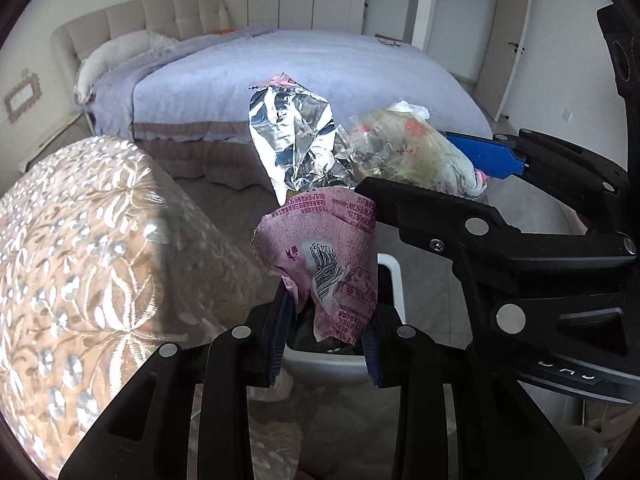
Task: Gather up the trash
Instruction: 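Carry wrapper and clear bag to the bin and open the left tool over it, then open the right tool to drop the clear bag into the bin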
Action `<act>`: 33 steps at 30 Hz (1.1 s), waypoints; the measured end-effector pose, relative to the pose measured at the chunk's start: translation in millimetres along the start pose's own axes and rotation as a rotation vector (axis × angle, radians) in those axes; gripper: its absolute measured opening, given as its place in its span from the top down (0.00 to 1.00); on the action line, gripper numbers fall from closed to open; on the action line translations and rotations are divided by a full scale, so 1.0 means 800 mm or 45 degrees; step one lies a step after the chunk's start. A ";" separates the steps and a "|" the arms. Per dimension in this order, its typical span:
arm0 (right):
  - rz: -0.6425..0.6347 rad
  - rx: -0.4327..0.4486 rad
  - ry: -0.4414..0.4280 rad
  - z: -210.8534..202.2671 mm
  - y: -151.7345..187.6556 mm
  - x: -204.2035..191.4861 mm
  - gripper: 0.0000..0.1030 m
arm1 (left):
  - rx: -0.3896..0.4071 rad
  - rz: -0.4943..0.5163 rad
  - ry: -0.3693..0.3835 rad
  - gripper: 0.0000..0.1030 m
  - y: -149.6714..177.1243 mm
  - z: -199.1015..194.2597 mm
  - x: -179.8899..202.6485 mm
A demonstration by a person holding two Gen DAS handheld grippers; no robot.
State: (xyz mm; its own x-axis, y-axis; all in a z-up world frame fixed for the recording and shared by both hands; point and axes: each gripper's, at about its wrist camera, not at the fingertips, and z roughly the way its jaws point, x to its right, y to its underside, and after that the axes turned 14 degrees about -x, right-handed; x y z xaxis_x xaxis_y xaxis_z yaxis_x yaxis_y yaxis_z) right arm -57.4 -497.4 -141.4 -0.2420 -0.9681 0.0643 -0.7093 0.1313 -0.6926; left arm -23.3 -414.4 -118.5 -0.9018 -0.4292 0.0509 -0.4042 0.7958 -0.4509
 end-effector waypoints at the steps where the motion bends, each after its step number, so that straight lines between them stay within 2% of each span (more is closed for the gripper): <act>1: 0.012 -0.007 0.004 0.004 0.000 0.004 0.50 | -0.010 0.010 0.005 0.69 -0.002 0.006 0.001; 7: 0.089 -0.055 0.036 0.029 0.011 0.033 0.50 | -0.096 0.074 0.035 0.69 -0.020 0.055 0.018; 9: 0.123 -0.072 0.049 0.037 0.014 0.044 0.51 | -0.134 0.070 0.062 0.69 -0.029 0.076 0.016; 12: 0.173 -0.088 0.047 0.046 0.021 0.060 0.51 | -0.187 0.065 0.053 0.68 -0.040 0.105 0.014; 13: 0.184 -0.096 0.042 0.049 0.022 0.063 0.51 | -0.205 0.064 0.047 0.56 -0.041 0.114 0.013; 14: 0.193 -0.104 0.037 0.053 0.023 0.066 0.51 | -0.223 0.061 0.048 0.40 -0.044 0.122 0.012; 15: 0.199 -0.112 0.035 0.055 0.024 0.069 0.50 | -0.236 0.056 0.042 0.04 -0.047 0.128 0.011; 17: 0.202 -0.134 0.035 0.063 0.028 0.074 0.50 | -0.230 0.048 0.001 0.05 -0.049 0.136 0.011; 20: 0.209 -0.164 0.023 0.075 0.029 0.079 0.50 | -0.279 0.087 -0.023 0.05 -0.051 0.143 0.013; 24: 0.208 -0.188 0.010 0.088 0.031 0.082 0.50 | -0.276 0.120 -0.132 0.05 -0.038 0.121 0.012; 28: 0.205 -0.217 -0.011 0.105 0.032 0.083 0.50 | -0.247 0.126 -0.176 0.05 -0.019 0.075 0.007; 33: 0.181 -0.291 -0.052 0.134 0.032 0.073 0.50 | -0.113 0.076 -0.201 0.05 -0.002 0.004 -0.018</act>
State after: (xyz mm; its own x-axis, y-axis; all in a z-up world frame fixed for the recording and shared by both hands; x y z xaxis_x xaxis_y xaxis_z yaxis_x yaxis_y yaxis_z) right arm -18.3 -573.4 -232.2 -0.3261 -0.9438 -0.0541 -0.8022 0.3066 -0.5123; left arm -9.7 -410.6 -121.2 -0.8922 -0.4361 -0.1177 -0.3687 0.8537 -0.3679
